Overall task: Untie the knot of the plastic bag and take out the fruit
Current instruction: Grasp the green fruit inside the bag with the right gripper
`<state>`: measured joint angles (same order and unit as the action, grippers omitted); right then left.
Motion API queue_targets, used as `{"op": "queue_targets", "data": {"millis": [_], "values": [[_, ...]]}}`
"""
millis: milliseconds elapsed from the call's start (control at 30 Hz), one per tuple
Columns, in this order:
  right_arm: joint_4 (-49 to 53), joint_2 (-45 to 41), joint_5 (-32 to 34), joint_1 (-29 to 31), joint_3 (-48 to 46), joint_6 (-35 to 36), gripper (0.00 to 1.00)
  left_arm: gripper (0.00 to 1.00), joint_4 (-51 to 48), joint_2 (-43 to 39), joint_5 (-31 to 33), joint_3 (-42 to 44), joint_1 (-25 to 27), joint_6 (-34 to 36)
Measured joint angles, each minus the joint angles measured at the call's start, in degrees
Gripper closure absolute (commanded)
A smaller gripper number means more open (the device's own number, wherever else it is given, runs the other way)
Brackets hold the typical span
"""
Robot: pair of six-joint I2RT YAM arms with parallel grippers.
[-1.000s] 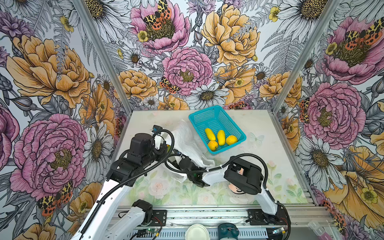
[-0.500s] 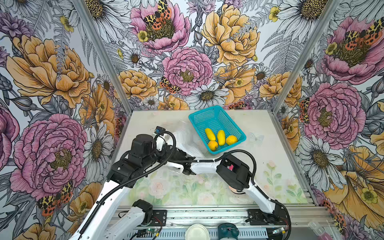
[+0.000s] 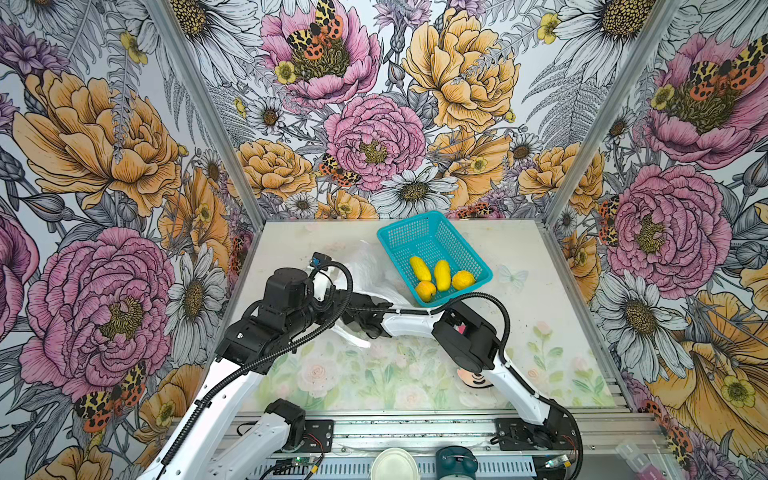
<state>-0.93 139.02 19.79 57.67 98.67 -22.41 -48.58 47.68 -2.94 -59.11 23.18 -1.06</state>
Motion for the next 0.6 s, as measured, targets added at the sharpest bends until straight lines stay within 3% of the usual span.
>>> {"op": "queue_targets", "data": {"millis": [333,600], "values": [[-18.18,-16.44,-2.16,0.57,-27.5,-1.16,0.49,1.0,-0.22,2.84,5.46,0.33,-4.37,0.02],[-19.3,-13.0,-2.16,1.46,-18.56,-1.18,0.59,1.0,-0.22,2.89,5.51,0.33,-4.5,0.0]]}}
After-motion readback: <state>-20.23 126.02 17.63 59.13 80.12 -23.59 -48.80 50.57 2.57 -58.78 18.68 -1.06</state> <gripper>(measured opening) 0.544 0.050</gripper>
